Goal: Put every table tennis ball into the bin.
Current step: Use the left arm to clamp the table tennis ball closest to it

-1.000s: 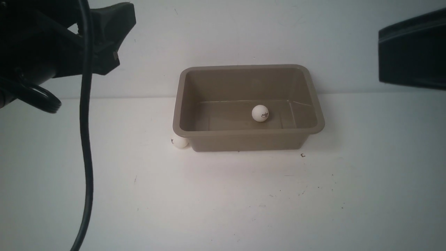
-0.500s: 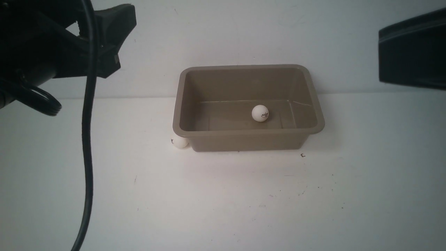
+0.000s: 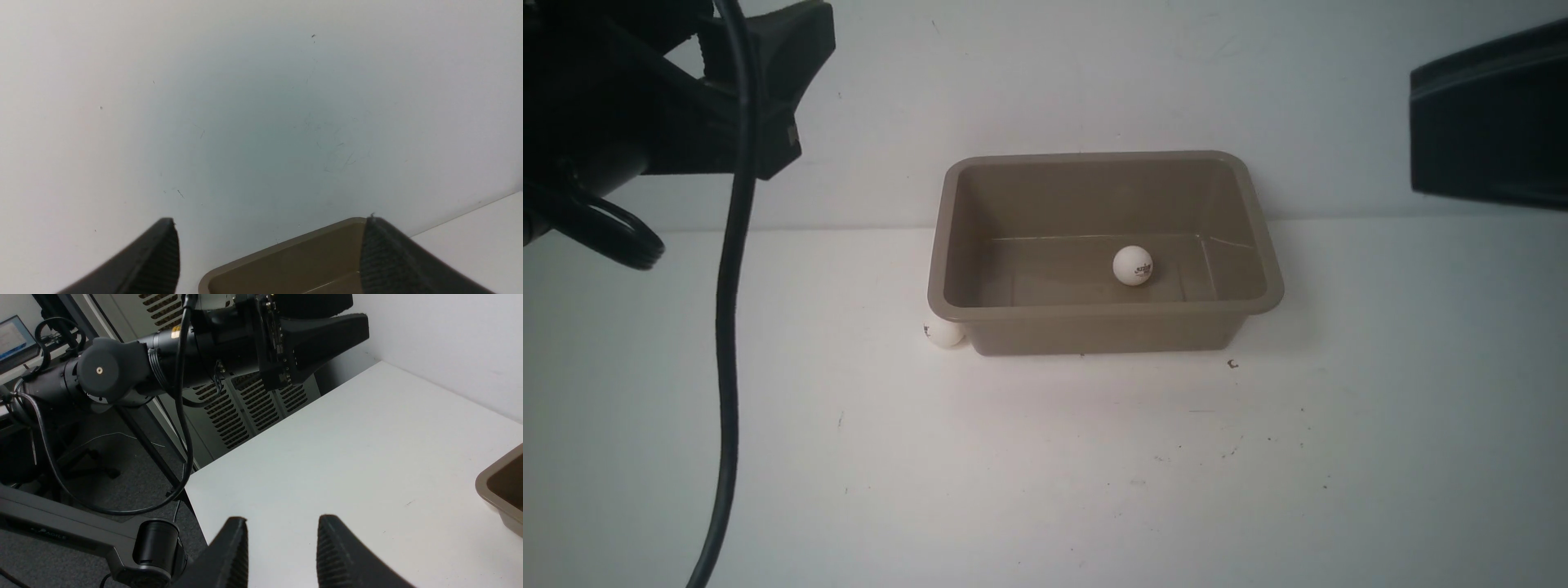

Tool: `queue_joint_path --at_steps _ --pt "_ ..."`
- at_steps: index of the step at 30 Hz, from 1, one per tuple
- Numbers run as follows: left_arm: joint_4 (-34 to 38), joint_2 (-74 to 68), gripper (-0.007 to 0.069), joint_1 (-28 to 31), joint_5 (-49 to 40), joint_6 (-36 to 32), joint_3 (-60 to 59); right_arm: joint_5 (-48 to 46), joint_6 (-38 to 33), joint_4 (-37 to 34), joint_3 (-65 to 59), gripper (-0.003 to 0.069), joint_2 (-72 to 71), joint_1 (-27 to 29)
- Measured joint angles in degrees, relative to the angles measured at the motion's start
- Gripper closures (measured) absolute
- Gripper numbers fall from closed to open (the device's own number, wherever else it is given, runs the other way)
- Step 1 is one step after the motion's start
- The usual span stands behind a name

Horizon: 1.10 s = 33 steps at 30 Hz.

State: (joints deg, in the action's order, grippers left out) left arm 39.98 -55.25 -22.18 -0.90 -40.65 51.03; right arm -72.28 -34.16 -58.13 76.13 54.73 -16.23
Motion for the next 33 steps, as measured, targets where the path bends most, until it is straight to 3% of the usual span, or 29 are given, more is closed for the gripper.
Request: queue_joint_path --at_steps 20,33 --pt "0.8 6.8 0.0090 0.0 3.0 -4.7 0.0 0.0 0.0 0.0 0.0 0.0435 0.0 0.0" --pt "1.9 6.8 0.0090 0.0 -7.3 -4.7 0.0 0.0 0.0 0.0 0.0 0.0435 0.0 0.0"
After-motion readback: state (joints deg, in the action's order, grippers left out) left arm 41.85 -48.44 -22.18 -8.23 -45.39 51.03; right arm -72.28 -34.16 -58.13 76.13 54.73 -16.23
